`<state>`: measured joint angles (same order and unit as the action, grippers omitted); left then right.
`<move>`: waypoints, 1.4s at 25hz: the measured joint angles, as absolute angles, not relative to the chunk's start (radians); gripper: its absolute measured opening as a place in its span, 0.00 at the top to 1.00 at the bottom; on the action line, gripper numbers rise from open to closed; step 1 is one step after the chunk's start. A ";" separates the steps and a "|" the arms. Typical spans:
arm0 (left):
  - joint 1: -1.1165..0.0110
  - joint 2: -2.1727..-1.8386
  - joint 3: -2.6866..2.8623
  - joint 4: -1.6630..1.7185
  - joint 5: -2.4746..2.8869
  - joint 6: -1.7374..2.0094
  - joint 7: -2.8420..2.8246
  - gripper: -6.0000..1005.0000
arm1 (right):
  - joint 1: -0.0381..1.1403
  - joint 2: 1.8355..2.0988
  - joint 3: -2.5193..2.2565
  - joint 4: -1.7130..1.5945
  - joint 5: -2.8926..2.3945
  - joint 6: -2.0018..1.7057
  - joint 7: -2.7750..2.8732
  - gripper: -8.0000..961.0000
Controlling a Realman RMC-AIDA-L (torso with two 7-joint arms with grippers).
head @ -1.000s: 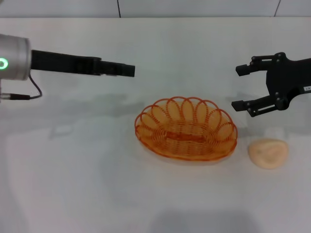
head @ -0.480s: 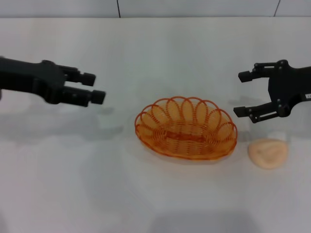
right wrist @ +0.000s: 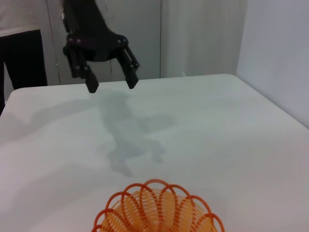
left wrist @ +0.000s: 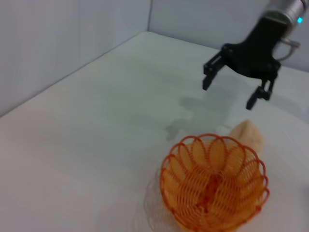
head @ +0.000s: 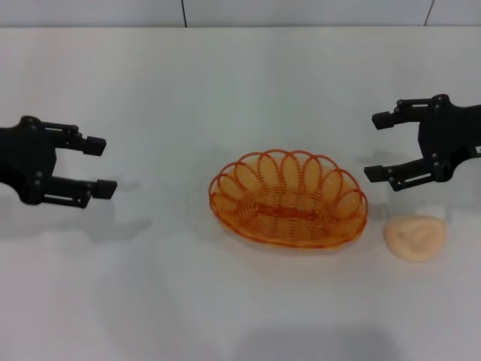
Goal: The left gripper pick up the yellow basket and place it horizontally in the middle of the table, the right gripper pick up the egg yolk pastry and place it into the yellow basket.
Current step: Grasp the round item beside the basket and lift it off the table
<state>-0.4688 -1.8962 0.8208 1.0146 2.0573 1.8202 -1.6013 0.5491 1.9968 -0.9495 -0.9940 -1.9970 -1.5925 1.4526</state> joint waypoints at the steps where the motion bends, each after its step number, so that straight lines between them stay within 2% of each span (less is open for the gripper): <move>1: -0.461 -1.899 0.819 1.015 2.057 1.820 -1.576 0.27 | 0.549 1.996 -0.950 -0.994 -1.997 -1.593 1.455 0.10; 10: -0.429 -1.919 0.794 1.005 2.051 1.812 -1.454 0.27 | 0.556 1.989 -0.949 -0.993 -1.997 -1.600 1.474 0.10; 18: -0.455 -1.937 0.766 0.982 2.058 1.799 -1.469 0.27 | 0.558 1.989 -0.957 -0.993 -1.997 -1.605 1.474 0.10; 24: -0.465 -1.944 0.766 0.978 2.058 1.798 -1.470 0.27 | 0.576 1.975 -0.959 -0.999 -2.024 -1.632 1.512 0.10; 25: -0.467 -1.945 0.768 0.977 2.060 1.798 -1.470 0.27 | 0.597 1.966 -0.959 -1.025 -2.068 -1.667 1.570 0.10; 28: -0.471 -1.946 0.772 0.977 2.077 1.798 -1.466 0.27 | 0.617 1.963 -0.960 -1.081 -2.122 -1.708 1.636 0.10; 32: -0.471 -1.949 0.770 0.969 2.085 1.797 -1.456 0.27 | 0.662 1.969 -0.982 -1.189 -2.247 -1.759 1.759 0.10; 35: -0.461 -1.964 0.765 0.969 2.081 1.796 -1.428 0.27 | 0.695 1.971 -0.998 -1.201 -2.295 -1.783 1.805 0.10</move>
<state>-0.4614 -1.9636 0.7653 0.9693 2.0812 1.7958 -1.4285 0.6950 1.9709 -0.9979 -1.2011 -2.2951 -1.7833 1.8052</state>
